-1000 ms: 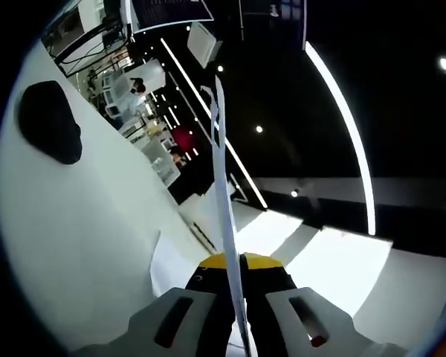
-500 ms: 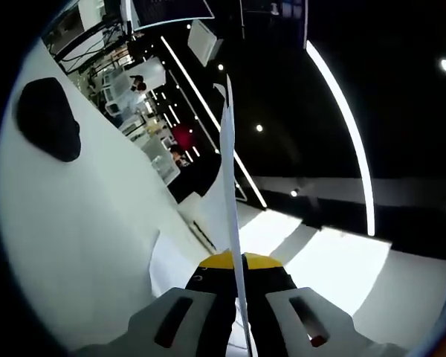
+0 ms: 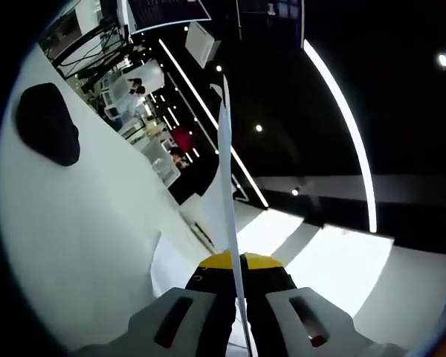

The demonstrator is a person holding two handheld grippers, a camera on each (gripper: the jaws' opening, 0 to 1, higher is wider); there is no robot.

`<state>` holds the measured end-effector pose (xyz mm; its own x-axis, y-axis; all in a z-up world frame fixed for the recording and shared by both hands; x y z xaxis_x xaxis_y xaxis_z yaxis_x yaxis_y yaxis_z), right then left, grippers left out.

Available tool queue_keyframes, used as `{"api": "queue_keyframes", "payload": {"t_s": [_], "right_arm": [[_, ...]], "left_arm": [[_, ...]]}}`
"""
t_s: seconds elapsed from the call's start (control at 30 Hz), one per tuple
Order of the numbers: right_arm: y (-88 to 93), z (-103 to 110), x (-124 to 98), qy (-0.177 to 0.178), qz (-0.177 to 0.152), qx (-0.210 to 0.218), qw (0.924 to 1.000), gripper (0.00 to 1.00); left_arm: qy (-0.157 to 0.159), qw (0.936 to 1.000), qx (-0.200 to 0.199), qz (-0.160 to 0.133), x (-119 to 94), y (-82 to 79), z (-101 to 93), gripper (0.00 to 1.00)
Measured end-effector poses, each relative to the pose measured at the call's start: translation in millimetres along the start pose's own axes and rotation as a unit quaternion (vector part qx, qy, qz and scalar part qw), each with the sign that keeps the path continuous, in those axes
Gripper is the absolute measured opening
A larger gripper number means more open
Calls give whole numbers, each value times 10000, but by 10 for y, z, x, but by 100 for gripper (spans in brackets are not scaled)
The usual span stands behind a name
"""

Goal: Organize the stack of printing papers by aligning and flattening the scattered papers on the table

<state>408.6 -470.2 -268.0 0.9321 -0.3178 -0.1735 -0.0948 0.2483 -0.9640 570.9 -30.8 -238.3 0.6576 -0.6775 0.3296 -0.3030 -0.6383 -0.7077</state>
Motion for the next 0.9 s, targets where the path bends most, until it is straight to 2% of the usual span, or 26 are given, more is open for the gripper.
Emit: {"api": "queue_keyframes", "payload": {"t_s": [0.07, 0.13, 0.2, 0.3, 0.4, 0.43, 0.5, 0.57, 0.6, 0.63, 0.7, 0.73, 0.8, 0.87, 0.9], "right_arm": [[35, -144, 15, 252, 207, 133, 9994, 71], [79, -258, 84, 339, 384, 33, 9987, 76], [130, -264, 97, 434, 671, -37, 9968, 79], [148, -261, 114, 472, 687, -14, 9965, 81], [138, -349, 108, 704, 675, 83, 9952, 87], [120, -376, 110, 725, 596, 66, 9956, 88], [133, -397, 115, 749, 643, 170, 9950, 89], [210, -348, 118, 734, 896, 123, 9932, 85], [142, -291, 192, 509, 580, 176, 9969, 84], [171, -310, 94, 634, 806, 162, 9946, 82], [157, -293, 56, 613, 814, 157, 9947, 79], [176, -321, 119, 583, 811, 146, 9949, 75], [196, -295, 106, 514, 828, 136, 9952, 69], [279, -262, 98, 456, 839, 98, 9954, 67], [236, -233, 71, 454, 822, 75, 9956, 67]], "left_arm": [[8, 10000, 4, -7, -3, -1, -1, 6], [-8, 10000, -2, -21, -5, -3, 3, 6], [13, 10000, -5, 1, -2, 2, -3, 6], [61, 10000, 13, 3, -2, 6, -16, 6], [55, 10000, -3, -17, -6, 3, -15, 6], [63, 10000, -4, -10, -4, 4, -17, 6], [101, 9999, 19, 1, 0, 9, -28, 6], [126, 9999, 43, -4, -2, 9, -37, 6], [130, 9999, 52, -9, -5, 10, -44, 6], [131, 9999, 58, -11, -6, 10, -47, 6], [140, 9999, 53, -6, -6, 10, -43, 6], [141, 9999, 46, -7, -5, 9, -42, 6], [150, 9999, 38, -10, -3, 10, -43, 6], [155, 9999, 50, -9, -2, 12, -50, 6], [159, 9999, 57, -5, -3, 13, -50, 6]]}}
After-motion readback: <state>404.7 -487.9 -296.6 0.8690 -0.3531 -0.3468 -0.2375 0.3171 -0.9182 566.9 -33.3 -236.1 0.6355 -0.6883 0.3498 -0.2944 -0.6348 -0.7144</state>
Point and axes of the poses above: the point that each gripper's makers call its tool centre point, and the gripper's own axes: x roughly forward along the fingers, z roughly to its left, y roughly out of its underside, the point moved 5 cm from there along -x, roughly backward along the fingers, and after that the axes turned 12 degrees about x, right-handed, at the moved point
